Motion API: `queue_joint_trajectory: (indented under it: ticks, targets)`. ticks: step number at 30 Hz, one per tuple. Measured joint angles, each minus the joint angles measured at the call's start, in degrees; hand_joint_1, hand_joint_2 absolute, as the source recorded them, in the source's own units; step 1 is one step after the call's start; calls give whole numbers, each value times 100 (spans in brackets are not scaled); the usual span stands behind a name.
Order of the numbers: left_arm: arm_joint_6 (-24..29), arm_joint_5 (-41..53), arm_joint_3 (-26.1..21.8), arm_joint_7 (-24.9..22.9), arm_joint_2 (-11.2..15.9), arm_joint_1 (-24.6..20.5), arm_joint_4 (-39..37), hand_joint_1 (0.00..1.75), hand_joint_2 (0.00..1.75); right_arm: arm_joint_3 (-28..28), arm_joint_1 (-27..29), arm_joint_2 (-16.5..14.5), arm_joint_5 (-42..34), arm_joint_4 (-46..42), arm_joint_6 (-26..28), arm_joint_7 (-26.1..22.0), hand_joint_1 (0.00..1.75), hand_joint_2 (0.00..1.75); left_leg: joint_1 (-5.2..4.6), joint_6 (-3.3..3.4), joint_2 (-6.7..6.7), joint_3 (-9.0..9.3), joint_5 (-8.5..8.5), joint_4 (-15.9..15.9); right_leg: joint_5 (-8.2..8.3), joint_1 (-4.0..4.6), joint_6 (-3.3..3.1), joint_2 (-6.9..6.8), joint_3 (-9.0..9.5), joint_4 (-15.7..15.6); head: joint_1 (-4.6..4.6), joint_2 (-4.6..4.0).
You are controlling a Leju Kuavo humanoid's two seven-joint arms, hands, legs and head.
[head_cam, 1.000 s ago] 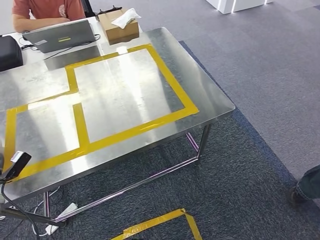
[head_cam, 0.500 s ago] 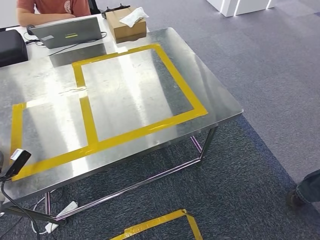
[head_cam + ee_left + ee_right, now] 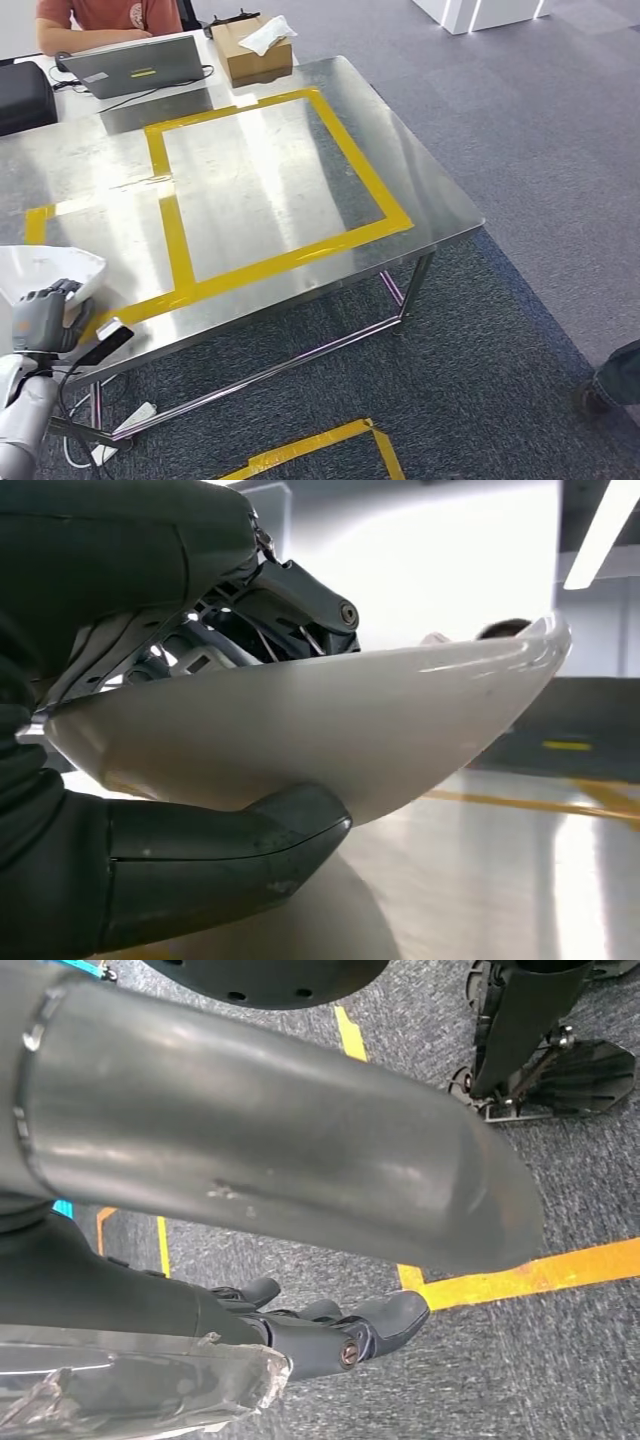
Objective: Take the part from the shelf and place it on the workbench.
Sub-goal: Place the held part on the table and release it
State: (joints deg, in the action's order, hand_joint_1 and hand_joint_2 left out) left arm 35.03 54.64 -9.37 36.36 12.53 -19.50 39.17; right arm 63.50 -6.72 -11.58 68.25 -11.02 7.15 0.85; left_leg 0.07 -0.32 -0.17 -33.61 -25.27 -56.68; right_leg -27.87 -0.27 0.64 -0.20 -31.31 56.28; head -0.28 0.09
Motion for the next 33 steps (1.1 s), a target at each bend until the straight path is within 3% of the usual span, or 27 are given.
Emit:
queue_joint_trajectory:
  ticks: [6,21,33]
  targets:
    - [24,8,539,36,-172,68,134,175,175,-1,0,0,16,0,-15,-9,0,0,0,0,0,0,0,0,0,0,0,0,0,0,0,0]
    - [91,-109,937,113,-304,163,301,175,175,1,0,0,62,0,-35,-7,0,0,0,0,0,-1,0,0,0,0,0,0,0,0,-1,0]
    - [134,-628,1419,233,-568,241,722,175,175,-4,-28,0,188,0,-67,0,0,0,-1,1,0,-1,0,0,1,0,1,-1,1,0,-1,-1]
